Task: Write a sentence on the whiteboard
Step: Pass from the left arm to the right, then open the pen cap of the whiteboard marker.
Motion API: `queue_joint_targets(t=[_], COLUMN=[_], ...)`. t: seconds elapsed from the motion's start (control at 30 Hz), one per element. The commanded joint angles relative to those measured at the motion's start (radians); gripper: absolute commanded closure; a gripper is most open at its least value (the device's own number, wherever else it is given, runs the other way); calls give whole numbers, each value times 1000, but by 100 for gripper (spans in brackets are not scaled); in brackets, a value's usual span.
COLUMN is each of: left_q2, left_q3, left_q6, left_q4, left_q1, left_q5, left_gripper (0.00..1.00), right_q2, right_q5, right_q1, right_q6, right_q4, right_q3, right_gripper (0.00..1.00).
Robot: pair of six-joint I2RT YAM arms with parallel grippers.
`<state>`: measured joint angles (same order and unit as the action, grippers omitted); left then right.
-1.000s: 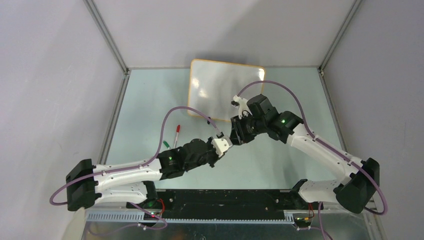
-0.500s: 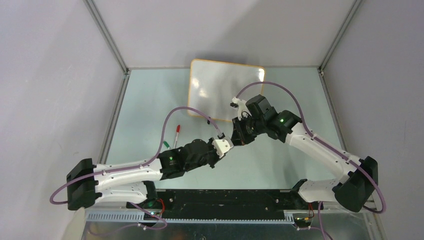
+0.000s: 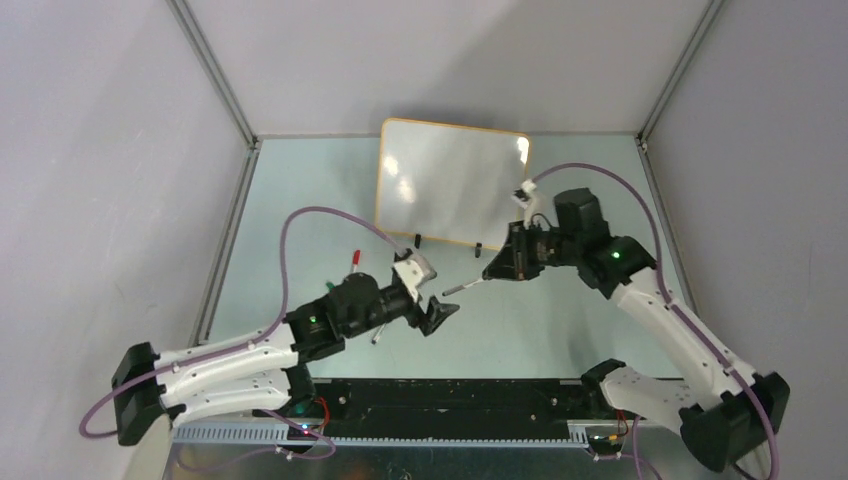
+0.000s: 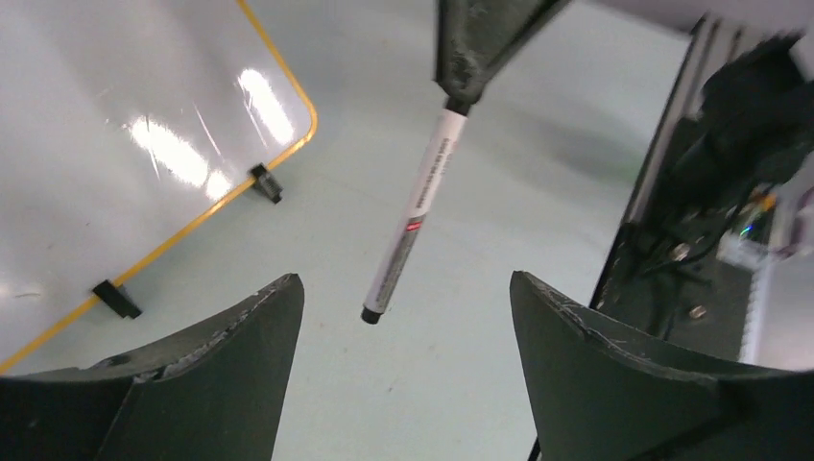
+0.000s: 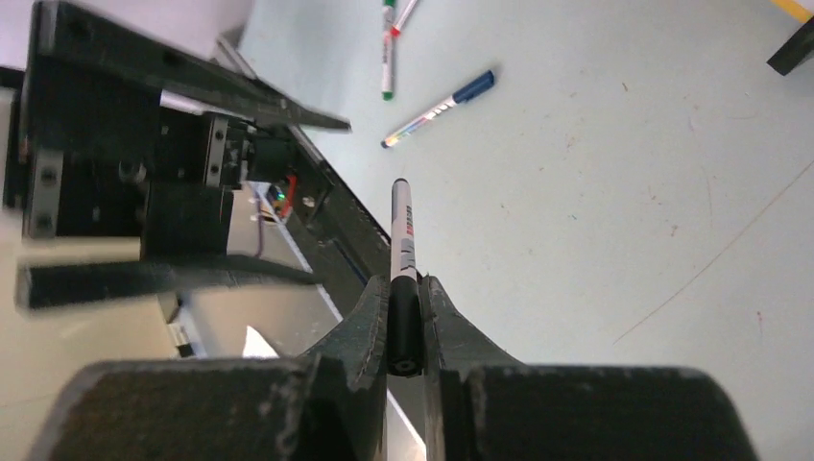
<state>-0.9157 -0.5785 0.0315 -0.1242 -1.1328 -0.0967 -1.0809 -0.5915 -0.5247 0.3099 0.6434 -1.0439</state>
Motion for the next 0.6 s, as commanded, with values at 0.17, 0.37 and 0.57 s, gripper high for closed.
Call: queue_joint_targets(t=[0.17,0.37,0.57], left_q2=[69,12,-10], left_q3=[-44,-67,-45], left_q6=[403,690,913], left_q4=[-129,-316,-536], left_q1=[237,288,294], left_q5=[465,672,738], left_gripper=[20,28,38], right_q2=[211,320,357], right_q5=[-377,-331,-295], right_q1=[118,117,96], right_q6=[143,295,372], right_q4=[-394,-669,-784], right_q3=[174,255,276], right_gripper=[100,100,100])
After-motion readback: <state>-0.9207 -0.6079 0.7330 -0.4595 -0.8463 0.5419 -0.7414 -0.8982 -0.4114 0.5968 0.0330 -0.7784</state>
